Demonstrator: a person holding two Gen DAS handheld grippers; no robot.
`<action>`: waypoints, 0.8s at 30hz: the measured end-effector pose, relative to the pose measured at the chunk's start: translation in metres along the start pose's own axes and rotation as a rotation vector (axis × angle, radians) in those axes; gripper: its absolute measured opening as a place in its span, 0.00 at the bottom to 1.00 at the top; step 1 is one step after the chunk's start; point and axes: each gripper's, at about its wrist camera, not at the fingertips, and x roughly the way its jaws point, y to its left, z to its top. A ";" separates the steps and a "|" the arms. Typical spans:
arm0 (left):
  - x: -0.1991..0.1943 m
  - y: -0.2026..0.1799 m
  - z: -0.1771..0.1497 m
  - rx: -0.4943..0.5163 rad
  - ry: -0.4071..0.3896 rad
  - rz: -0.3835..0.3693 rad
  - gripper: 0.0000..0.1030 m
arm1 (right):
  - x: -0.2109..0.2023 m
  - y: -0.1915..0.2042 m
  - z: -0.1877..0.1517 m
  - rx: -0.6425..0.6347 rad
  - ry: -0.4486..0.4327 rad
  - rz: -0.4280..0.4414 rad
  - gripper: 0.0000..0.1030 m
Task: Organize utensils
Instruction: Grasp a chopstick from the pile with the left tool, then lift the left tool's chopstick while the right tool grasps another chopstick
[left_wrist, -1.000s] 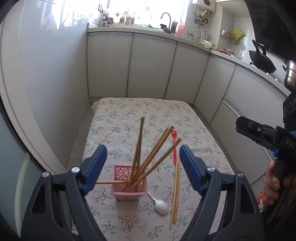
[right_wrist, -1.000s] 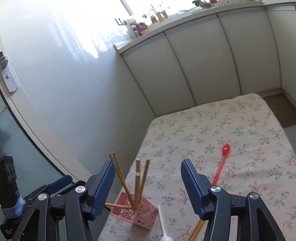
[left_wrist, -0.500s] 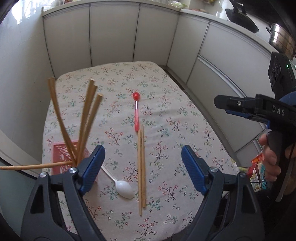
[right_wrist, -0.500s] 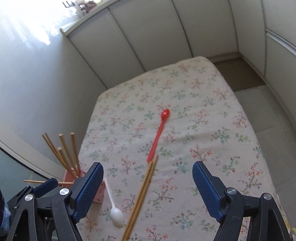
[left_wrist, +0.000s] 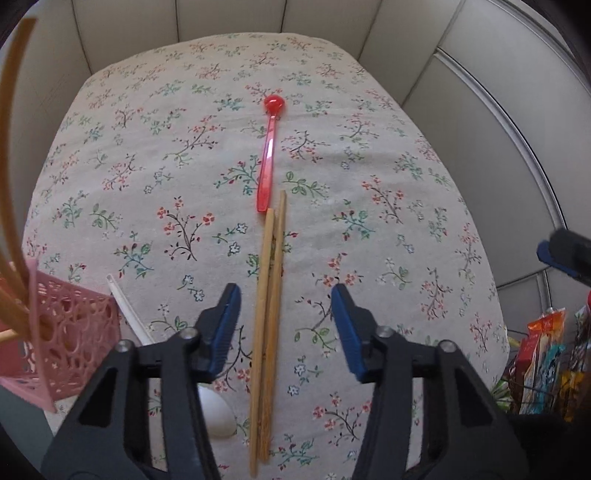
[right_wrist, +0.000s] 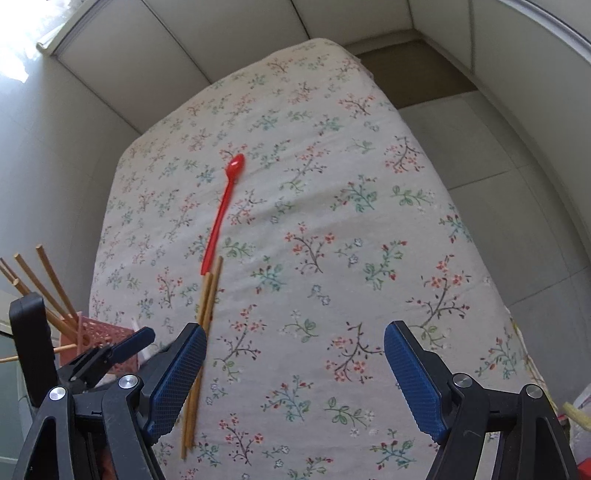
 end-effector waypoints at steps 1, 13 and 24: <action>0.007 0.004 0.003 -0.020 0.007 0.003 0.34 | 0.003 -0.003 0.000 0.004 0.009 -0.007 0.81; 0.047 0.007 0.021 -0.073 0.035 0.037 0.11 | 0.018 -0.006 0.002 -0.006 0.055 -0.027 0.81; 0.045 -0.001 0.025 -0.027 0.042 0.069 0.08 | 0.025 -0.003 0.002 -0.004 0.069 -0.034 0.81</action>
